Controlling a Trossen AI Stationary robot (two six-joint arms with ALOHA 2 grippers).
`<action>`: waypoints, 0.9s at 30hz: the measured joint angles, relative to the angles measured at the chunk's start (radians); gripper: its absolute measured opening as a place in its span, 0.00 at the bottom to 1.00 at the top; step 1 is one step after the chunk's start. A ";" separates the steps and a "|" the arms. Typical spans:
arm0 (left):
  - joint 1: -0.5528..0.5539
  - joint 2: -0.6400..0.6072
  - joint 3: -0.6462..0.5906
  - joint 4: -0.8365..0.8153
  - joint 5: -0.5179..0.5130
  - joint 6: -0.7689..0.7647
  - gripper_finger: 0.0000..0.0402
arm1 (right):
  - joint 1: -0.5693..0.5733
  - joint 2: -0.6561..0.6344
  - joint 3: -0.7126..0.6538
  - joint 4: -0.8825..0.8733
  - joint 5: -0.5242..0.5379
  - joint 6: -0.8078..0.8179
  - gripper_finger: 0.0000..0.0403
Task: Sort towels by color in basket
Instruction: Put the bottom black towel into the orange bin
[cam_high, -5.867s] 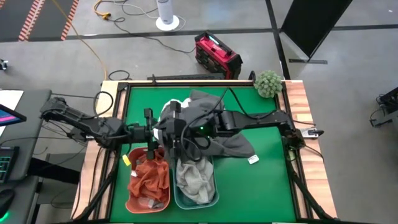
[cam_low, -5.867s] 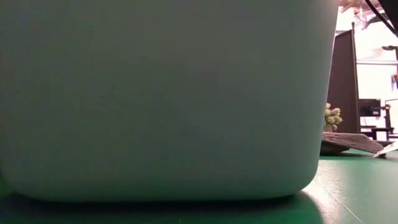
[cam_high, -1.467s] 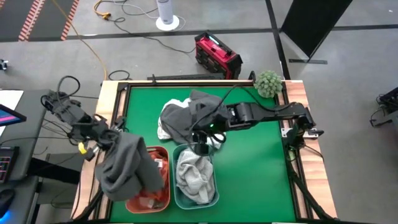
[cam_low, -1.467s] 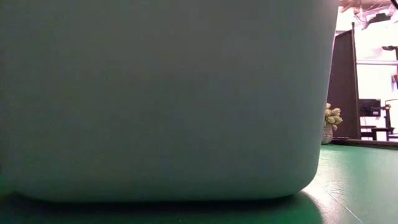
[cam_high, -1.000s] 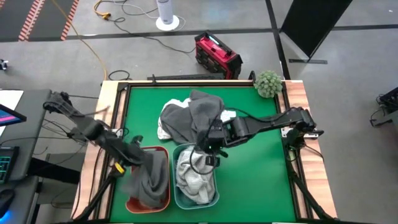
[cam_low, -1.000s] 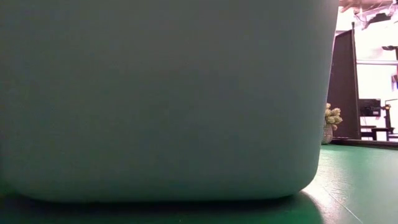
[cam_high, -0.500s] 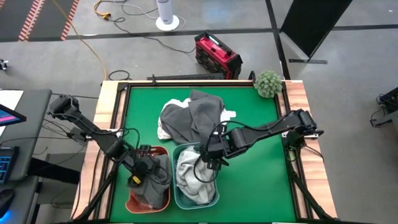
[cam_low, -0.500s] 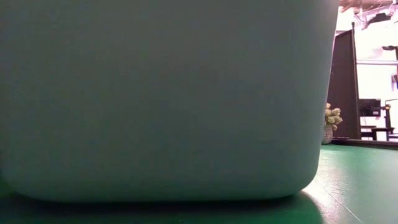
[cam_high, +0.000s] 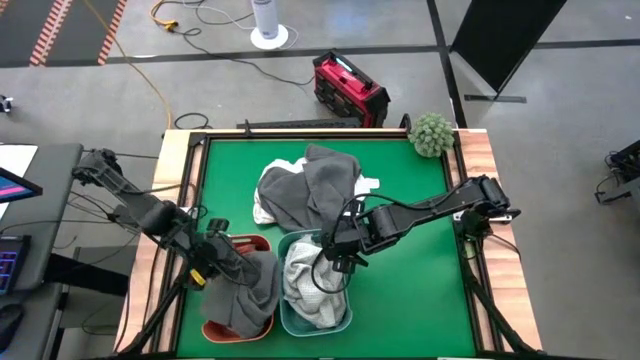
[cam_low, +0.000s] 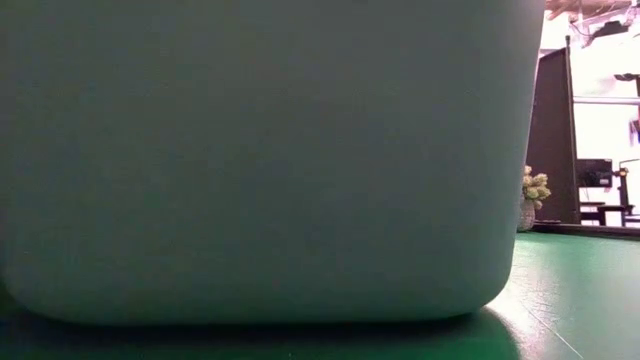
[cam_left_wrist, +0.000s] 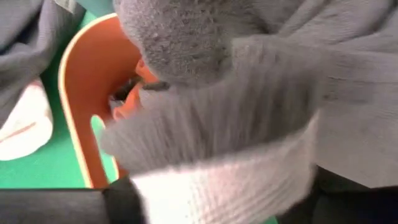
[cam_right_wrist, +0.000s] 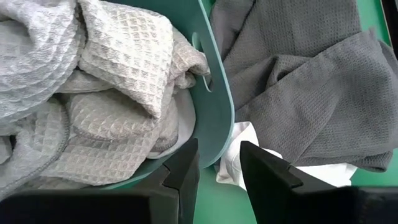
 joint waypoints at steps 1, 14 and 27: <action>0.000 -0.005 0.021 -0.025 0.014 0.000 0.50 | 0.001 0.000 0.000 0.000 0.000 0.000 0.37; -0.030 -0.001 0.240 0.096 -0.017 0.152 0.52 | 0.001 0.000 0.000 0.007 0.027 0.000 0.37; -0.046 0.183 -0.192 0.532 -0.056 0.185 0.51 | 0.030 0.000 0.001 0.023 0.030 0.003 0.37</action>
